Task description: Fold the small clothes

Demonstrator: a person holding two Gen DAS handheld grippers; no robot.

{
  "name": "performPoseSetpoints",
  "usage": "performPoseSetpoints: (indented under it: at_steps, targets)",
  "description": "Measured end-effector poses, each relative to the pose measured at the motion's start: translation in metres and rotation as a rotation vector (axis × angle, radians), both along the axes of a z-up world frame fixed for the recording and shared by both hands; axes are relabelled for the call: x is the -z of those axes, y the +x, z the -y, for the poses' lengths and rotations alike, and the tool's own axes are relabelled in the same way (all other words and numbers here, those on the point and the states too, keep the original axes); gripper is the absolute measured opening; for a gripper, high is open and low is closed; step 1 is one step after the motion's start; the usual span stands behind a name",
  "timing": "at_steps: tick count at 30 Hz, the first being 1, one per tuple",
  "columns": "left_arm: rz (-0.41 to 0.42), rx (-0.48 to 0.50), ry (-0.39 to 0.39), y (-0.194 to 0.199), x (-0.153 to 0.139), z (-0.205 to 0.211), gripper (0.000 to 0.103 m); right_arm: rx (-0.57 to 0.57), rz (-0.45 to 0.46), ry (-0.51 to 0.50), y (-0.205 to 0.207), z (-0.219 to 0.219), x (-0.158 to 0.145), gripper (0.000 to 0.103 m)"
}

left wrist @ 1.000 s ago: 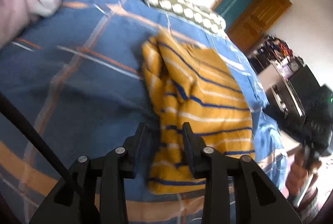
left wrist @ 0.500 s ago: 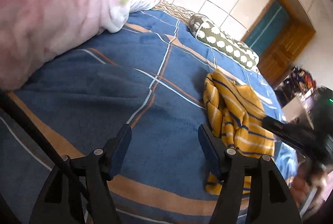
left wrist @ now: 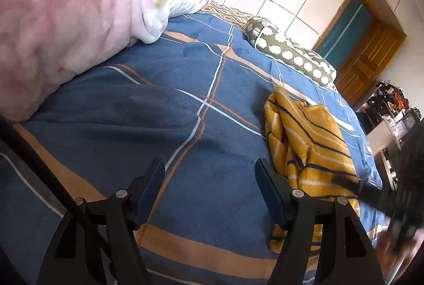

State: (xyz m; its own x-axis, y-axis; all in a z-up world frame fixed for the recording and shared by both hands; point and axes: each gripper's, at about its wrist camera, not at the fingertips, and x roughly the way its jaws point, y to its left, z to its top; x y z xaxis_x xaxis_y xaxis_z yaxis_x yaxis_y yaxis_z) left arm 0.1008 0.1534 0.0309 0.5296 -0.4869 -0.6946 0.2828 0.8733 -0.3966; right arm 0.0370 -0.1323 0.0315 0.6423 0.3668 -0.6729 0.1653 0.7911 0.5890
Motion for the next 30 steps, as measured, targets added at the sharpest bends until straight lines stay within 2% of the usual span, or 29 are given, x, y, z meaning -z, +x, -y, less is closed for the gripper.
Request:
performPoseSetpoints:
  at_steps: [2, 5, 7, 8, 11, 15, 18, 20, 21, 22, 24, 28, 30]
  targets:
    - [-0.004, -0.002, 0.002, 0.0, 0.001, 0.001, 0.069, -0.122, -0.084, 0.002, -0.01, -0.029, 0.029, 0.014]
    - [0.006, -0.014, 0.03, -0.001, 0.003, 0.002, 0.069, -0.303, -0.177, -0.066, -0.025, -0.083, 0.06, 0.014]
    - [0.008, -0.019, 0.047, -0.001, 0.004, 0.002, 0.069, -0.33, -0.139, -0.122, -0.036, -0.099, 0.051, 0.014]
    - [0.006, -0.02, 0.05, -0.001, 0.005, 0.002, 0.069, -0.34, -0.124, -0.119, -0.041, -0.1, 0.044, 0.014]
    - [-0.003, -0.027, 0.036, 0.001, 0.007, -0.002, 0.069, -0.259, -0.025, -0.137, -0.059, -0.082, 0.012, 0.014]
    - [0.001, -0.023, 0.031, 0.001, 0.006, 0.0, 0.069, -0.013, 0.076, -0.222, -0.081, -0.027, -0.019, 0.014]
    - [0.018, -0.012, 0.057, -0.003, 0.005, 0.006, 0.07, 0.107, 0.024, -0.211, -0.077, 0.003, -0.003, 0.014]
    - [0.028, -0.01, 0.075, -0.004, 0.005, 0.009, 0.07, 0.097, -0.093, -0.201, -0.069, -0.001, 0.029, 0.014]
    - [0.031, -0.01, 0.08, -0.004, 0.005, 0.009, 0.07, 0.086, -0.109, -0.205, -0.071, -0.006, 0.039, 0.015]
    - [0.033, -0.012, 0.086, -0.005, 0.006, 0.01, 0.07, 0.096, -0.067, -0.257, -0.079, -0.016, 0.037, 0.015]
    - [0.03, -0.018, 0.093, -0.003, 0.007, 0.01, 0.07, 0.059, -0.073, -0.306, -0.08, -0.029, 0.029, 0.016]
    - [0.027, -0.017, 0.082, -0.003, 0.007, 0.012, 0.07, 0.075, 0.021, -0.347, -0.082, -0.037, 0.0, 0.015]
    - [0.044, -0.015, 0.105, -0.005, 0.006, 0.015, 0.071, 0.069, 0.043, -0.321, -0.069, -0.045, 0.003, 0.016]
